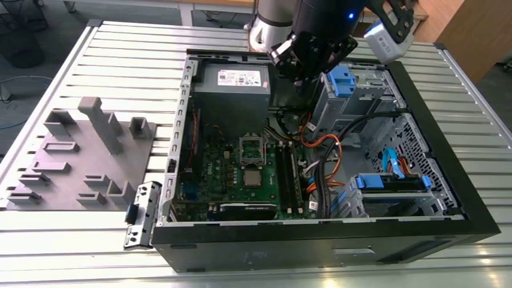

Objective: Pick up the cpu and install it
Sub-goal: 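Close the cpu cover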

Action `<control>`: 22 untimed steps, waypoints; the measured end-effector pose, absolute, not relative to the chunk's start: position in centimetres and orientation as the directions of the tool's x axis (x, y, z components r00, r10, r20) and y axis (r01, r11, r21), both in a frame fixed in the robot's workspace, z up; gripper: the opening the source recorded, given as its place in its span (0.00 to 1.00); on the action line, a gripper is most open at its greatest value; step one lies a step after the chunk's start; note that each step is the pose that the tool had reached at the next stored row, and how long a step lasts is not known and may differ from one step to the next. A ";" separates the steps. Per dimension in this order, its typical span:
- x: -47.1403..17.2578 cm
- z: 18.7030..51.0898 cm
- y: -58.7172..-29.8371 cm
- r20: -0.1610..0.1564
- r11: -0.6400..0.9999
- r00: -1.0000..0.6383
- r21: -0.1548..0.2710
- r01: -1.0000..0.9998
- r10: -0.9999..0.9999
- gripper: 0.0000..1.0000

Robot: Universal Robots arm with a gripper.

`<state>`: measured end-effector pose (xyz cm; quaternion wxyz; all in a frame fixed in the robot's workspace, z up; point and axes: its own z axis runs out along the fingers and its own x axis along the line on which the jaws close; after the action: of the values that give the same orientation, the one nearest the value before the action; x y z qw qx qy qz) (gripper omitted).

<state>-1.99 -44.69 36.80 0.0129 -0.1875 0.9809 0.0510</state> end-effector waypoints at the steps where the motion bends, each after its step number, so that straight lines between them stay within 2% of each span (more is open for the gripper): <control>1: -2.0 36.6 -44.7 -0.044 0.924 -0.929 0.095 -0.369 -0.366 0.11; 22: -2.3 32.8 -45.4 -0.044 0.924 -0.929 0.095 -0.369 -0.367 0.11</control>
<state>-2.35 -45.35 32.81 0.0129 -0.1875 0.9809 0.0510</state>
